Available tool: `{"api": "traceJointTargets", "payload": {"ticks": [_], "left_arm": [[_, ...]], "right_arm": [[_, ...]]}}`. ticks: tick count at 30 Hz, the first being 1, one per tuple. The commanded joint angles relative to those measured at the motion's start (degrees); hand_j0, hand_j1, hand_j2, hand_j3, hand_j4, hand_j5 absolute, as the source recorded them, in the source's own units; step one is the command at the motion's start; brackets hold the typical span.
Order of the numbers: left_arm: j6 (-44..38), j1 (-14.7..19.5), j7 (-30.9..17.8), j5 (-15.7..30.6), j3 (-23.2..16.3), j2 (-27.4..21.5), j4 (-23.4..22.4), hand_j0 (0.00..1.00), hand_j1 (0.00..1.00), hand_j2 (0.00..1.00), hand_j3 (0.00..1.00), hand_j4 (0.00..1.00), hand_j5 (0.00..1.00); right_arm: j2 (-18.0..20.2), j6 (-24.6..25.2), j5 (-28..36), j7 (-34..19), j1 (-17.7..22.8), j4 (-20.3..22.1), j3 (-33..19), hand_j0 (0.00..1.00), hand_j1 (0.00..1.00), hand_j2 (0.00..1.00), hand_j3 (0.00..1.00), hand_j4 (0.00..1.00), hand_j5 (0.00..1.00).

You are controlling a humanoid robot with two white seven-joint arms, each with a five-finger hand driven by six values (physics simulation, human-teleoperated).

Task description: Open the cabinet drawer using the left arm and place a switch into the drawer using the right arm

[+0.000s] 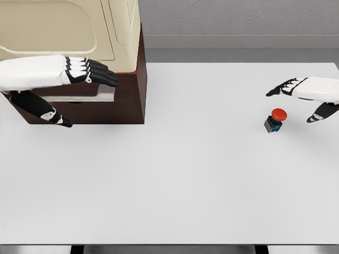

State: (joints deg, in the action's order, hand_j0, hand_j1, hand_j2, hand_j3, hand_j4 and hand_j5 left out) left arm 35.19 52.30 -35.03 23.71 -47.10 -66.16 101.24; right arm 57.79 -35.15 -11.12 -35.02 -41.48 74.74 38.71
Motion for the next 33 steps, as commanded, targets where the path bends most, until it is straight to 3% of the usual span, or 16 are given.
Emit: {"api": "traceJointTargets", "payload": {"ticks": [1,4,8,9,11,13,14,16,18,20,21,24,28,31,33], "left_arm": [[-0.2,0.0,0.0,0.7,-0.3,-0.2,0.0,1.0,1.0,1.0,1.0,1.0,1.0],[-0.2,0.1,0.0,1.2,-0.4,-1.2,0.0,1.0,1.0,1.0,1.0,1.0,1.0],[-0.2,3.6,0.0,1.2,-5.9,-1.7,0.0,1.0,1.0,1.0,1.0,1.0,1.0],[-0.2,6.1,0.0,1.2,-8.5,-1.7,0.0,1.0,1.0,1.0,1.0,1.0,1.0],[-0.2,17.2,0.0,1.2,-22.3,-1.0,0.0,1.0,1.0,1.0,1.0,1.0,1.0],[-0.2,23.8,0.0,1.6,-29.1,-0.7,0.0,1.0,1.0,1.0,1.0,1.0,1.0],[-0.2,28.6,0.0,3.0,-35.1,-0.6,0.0,1.0,1.0,1.0,1.0,1.0,1.0],[-0.2,32.7,0.0,3.6,-40.6,-0.2,0.0,1.0,1.0,1.0,1.0,1.0,1.0],[-0.2,40.9,0.0,7.4,-51.2,-0.2,0.0,1.0,1.0,1.0,1.0,1.0,1.0],[-0.2,45.5,0.0,10.4,-55.5,-0.3,0.0,1.0,1.0,1.0,1.0,1.0,1.0],[-0.2,49.5,0.0,11.2,-59.1,-0.2,0.0,1.0,1.0,1.0,1.0,1.0,1.0],[-0.2,51.4,0.0,11.4,-60.0,-0.1,0.0,1.0,1.0,1.0,1.0,1.0,1.0],[-0.2,49.0,0.0,11.7,-57.1,0.5,0.0,1.0,1.0,1.0,1.0,1.0,1.0],[-0.2,45.7,0.0,11.8,-52.6,0.9,-0.1,1.0,1.0,1.0,1.0,1.0,1.0],[-0.2,45.4,0.0,11.7,-51.8,0.8,-0.1,1.0,1.0,1.0,1.0,1.0,1.0]], "right_arm": [[0.0,0.2,0.3,0.0,0.0,-0.1,0.0,1.0,1.0,1.0,1.0,1.0,1.0],[0.1,0.2,0.3,0.0,0.3,-0.2,-0.1,1.0,1.0,1.0,1.0,1.0,1.0],[0.1,0.2,0.4,0.0,0.4,-0.2,-0.1,1.0,1.0,1.0,1.0,1.0,1.0],[0.1,0.2,0.4,0.0,0.4,-0.2,-0.1,1.0,1.0,1.0,1.0,1.0,1.0],[0.0,0.2,0.4,0.0,0.4,-2.2,-0.1,1.0,1.0,1.0,1.0,1.0,1.0],[-0.1,0.2,0.4,0.0,0.4,-2.9,0.1,1.0,1.0,1.0,1.0,1.0,1.0],[-0.7,0.2,0.4,0.0,0.4,-3.0,0.3,1.0,1.0,1.0,1.0,1.0,1.0],[-1.0,0.2,0.5,0.0,0.4,-3.0,0.3,1.0,1.0,1.0,1.0,1.0,1.0],[-1.5,0.2,0.6,0.0,0.4,-3.1,0.4,1.0,1.0,1.0,1.0,1.0,1.0],[-2.0,0.2,0.6,0.0,0.8,-3.1,0.4,1.0,1.0,1.0,1.0,1.0,1.0],[-2.2,0.2,0.6,0.0,0.9,-3.1,0.4,1.0,1.0,1.0,1.0,1.0,1.0],[-3.1,0.2,0.6,0.0,1.1,-3.1,0.4,1.0,1.0,1.0,1.0,1.0,1.0],[-4.4,0.2,0.5,0.0,1.2,-3.1,0.6,1.0,1.0,1.0,1.0,1.0,1.0],[-5.4,0.2,0.4,0.0,1.1,-3.1,0.7,1.0,1.0,1.0,1.0,1.0,1.0],[-5.5,0.2,0.4,0.0,1.1,-3.1,0.7,1.0,1.0,1.0,1.0,1.0,1.0]]}}
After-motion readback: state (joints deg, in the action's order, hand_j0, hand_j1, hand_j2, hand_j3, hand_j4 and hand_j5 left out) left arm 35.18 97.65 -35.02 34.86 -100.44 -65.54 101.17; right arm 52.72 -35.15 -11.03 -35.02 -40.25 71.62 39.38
